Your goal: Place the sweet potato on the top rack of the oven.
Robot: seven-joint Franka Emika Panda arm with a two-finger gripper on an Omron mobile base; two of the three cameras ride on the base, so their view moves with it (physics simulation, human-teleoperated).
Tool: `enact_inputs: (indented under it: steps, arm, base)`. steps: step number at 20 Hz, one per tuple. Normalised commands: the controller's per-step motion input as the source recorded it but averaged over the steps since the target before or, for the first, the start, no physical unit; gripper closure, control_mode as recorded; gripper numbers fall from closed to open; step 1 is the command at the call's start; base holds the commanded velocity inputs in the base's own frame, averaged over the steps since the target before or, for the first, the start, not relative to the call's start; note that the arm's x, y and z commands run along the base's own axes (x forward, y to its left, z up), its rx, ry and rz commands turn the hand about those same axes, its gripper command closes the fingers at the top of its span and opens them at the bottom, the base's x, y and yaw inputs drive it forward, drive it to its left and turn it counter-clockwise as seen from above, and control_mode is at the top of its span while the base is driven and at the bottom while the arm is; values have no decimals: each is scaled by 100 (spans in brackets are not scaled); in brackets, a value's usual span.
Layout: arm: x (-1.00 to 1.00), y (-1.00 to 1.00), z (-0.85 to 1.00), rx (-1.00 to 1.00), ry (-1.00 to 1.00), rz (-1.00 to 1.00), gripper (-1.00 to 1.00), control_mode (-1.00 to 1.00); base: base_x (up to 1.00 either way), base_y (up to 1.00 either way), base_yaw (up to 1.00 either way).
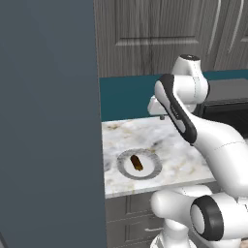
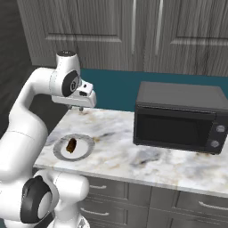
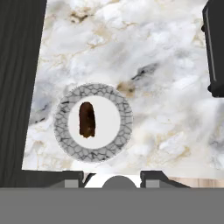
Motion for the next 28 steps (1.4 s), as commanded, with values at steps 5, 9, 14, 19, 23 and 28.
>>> enact_inputs:
  steps: [5,9,14,19,23,28]
  arm:
    - [0,37,-18,0,1,0,-100,-100]
    - [-1,52,-47,0,4,0,-100,-100]
    - [1,14,-49,0,1,1,-100,-100]
    - [19,26,-58,0,0,6,-100,-100]
    - [34,31,-67,0,0,7,-100,-100]
    - [44,6,-64,0,0,7,-100,-100]
  base:
    - [0,0,0]
    - [0,0,0]
    - [0,0,0]
    - [0,0,0]
    - [0,0,0]
    - [0,0,0]
